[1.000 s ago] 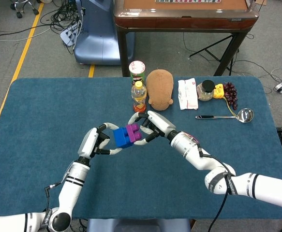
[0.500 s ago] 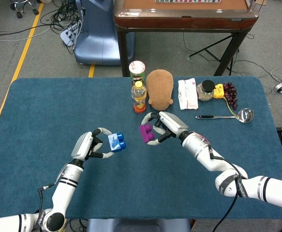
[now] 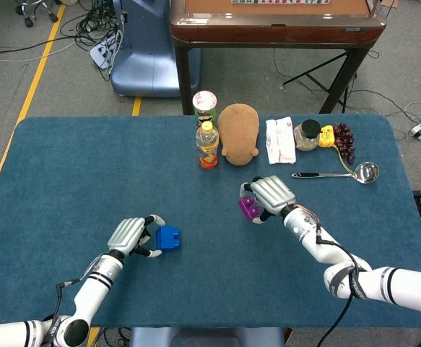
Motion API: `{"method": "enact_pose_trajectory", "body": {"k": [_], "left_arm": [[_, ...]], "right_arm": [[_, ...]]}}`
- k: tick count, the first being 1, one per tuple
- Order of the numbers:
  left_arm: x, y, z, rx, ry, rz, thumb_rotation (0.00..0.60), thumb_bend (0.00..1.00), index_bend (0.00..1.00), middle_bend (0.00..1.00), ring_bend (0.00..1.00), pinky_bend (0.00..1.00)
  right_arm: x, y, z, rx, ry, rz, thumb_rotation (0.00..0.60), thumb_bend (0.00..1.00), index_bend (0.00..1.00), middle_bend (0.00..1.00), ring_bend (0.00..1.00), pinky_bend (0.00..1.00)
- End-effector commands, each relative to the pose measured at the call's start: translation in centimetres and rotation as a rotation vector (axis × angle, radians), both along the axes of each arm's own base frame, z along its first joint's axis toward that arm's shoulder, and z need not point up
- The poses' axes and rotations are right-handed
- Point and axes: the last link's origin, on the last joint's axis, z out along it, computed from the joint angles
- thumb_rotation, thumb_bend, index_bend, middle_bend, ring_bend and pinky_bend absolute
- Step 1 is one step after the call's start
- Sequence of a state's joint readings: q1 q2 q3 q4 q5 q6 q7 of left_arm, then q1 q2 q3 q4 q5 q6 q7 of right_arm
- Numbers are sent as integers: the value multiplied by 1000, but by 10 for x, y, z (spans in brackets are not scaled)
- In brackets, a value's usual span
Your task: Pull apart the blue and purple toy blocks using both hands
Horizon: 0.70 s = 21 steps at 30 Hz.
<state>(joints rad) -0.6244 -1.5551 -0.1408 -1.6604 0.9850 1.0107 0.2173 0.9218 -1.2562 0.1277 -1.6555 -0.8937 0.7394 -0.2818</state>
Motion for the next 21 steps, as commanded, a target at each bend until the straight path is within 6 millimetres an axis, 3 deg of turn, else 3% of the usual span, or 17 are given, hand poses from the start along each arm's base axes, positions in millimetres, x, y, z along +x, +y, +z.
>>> {"method": "enact_pose_trajectory", "body": {"k": [1, 4, 9, 15, 21], "left_arm": [[-2, 0, 0, -2, 35, 1, 600, 4, 12, 1000, 1000, 1000], [-6, 3, 11, 45, 61, 9, 600, 0, 0, 984, 989, 1000], [-22, 3, 37, 100, 126, 25, 600, 0, 0, 867, 890, 1000], [-57, -1, 84, 197, 193, 75, 600, 0, 0, 732, 730, 977], [-99, -8, 133, 323, 224, 151, 600, 0, 0, 618, 631, 886]], "right_arm": [[-3, 1, -1, -13, 52, -13, 600, 0, 0, 935, 878, 947], [-3, 5, 12, -58, 49, -11, 600, 0, 0, 887, 828, 904], [-10, 16, 38, -131, 55, -16, 600, 0, 0, 790, 743, 838], [-35, 41, 80, -213, 61, -47, 600, 0, 93, 586, 550, 686], [-66, 67, 115, -300, 78, -68, 600, 0, 104, 435, 384, 513]]}}
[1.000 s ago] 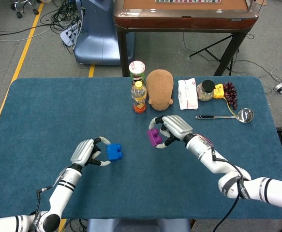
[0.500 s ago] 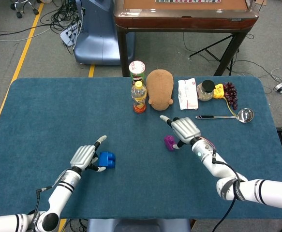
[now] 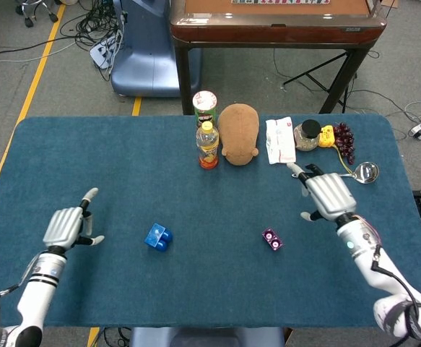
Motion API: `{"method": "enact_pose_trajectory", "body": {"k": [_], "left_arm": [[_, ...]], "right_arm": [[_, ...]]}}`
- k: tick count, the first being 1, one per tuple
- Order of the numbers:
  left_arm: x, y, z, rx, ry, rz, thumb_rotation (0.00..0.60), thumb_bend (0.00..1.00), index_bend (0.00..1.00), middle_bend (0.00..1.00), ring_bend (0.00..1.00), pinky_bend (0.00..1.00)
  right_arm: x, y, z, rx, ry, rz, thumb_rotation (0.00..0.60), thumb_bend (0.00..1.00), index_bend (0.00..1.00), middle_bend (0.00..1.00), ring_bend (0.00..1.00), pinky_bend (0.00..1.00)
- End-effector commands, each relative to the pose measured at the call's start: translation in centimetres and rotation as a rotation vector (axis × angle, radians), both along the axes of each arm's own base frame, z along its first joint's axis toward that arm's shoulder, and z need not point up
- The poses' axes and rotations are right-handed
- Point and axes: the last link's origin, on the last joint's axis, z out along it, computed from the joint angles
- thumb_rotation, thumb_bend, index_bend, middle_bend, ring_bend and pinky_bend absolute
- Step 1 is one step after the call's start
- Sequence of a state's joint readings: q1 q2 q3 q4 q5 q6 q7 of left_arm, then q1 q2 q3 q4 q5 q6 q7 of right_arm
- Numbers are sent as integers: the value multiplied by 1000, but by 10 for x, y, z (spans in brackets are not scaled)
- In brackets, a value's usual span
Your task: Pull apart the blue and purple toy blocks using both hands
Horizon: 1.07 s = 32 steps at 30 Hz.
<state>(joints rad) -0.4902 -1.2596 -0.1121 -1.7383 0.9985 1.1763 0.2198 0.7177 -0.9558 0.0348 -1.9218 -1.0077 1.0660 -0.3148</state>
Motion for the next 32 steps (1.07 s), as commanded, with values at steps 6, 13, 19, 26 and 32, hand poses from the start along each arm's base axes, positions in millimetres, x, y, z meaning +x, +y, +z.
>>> {"method": "enact_pose_trajectory", "body": {"k": [6, 13, 19, 26, 32], "left_arm": [[-48, -19, 64, 197, 151, -13, 600, 0, 0, 507, 537, 804], [-65, -42, 101, 299, 305, -79, 600, 0, 0, 340, 285, 599], [-83, -66, 121, 269, 373, -59, 600, 0, 0, 290, 230, 543], [-95, -98, 129, 190, 423, -56, 600, 0, 0, 290, 253, 543], [-100, -112, 124, 202, 406, -52, 600, 0, 0, 290, 259, 543]], "right_arm": [[-48, 44, 33, -108, -59, -33, 600, 0, 127, 396, 328, 397], [-87, 77, 49, -194, -110, -78, 600, 0, 148, 395, 326, 388], [-117, 104, 59, -245, -160, -150, 600, 0, 171, 395, 326, 388], [-137, 133, 69, -293, -208, -193, 600, 0, 210, 395, 326, 388], [-139, 149, 77, -334, -211, -194, 600, 0, 211, 395, 326, 388]]}}
